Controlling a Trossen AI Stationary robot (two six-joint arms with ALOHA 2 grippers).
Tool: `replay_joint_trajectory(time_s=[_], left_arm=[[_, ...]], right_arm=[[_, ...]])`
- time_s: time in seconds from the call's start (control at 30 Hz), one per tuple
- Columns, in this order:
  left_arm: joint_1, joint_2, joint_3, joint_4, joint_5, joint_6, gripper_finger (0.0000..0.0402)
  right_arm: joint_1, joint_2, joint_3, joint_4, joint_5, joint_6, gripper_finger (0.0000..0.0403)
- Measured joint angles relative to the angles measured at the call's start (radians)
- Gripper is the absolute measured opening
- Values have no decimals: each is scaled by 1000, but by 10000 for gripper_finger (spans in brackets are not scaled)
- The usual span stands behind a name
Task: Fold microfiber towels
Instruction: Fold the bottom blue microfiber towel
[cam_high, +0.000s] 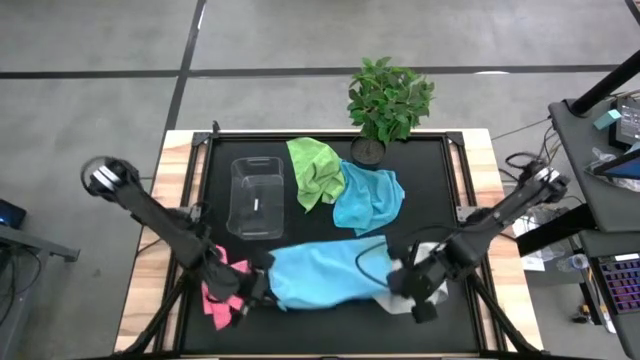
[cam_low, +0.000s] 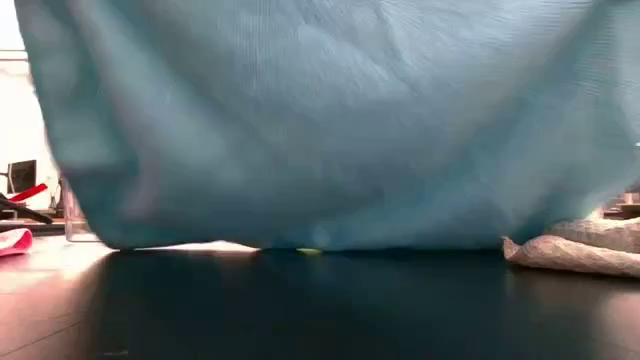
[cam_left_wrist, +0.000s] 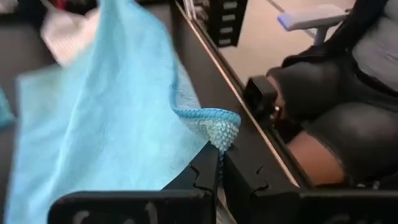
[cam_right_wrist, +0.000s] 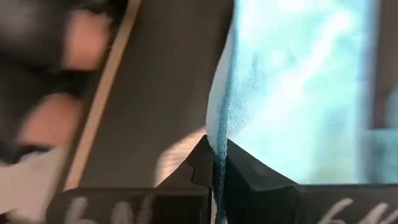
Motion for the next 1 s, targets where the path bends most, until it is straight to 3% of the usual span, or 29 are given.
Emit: replay_joint_trajectory(time_s=[0.23,0.4,0.6,0.8,1.0], left_arm=[[-6,214,5,224,197,-195,0],[-6,261,5,221,202,-220,0],[4,224,0,35,101,-223,0],[21,205,-21,-105,38,-282,0],[24,199,-47,-179,-28,-352,0]], right_arm=[[11,114,-130,352,-220,52,8],[-12,169,-152,412,-284,48,8],[-70,129,-167,390,-282,-9,8],[-176,113,-186,235,-177,-32,8],[-269,130,-196,207,-145,-71,8]])
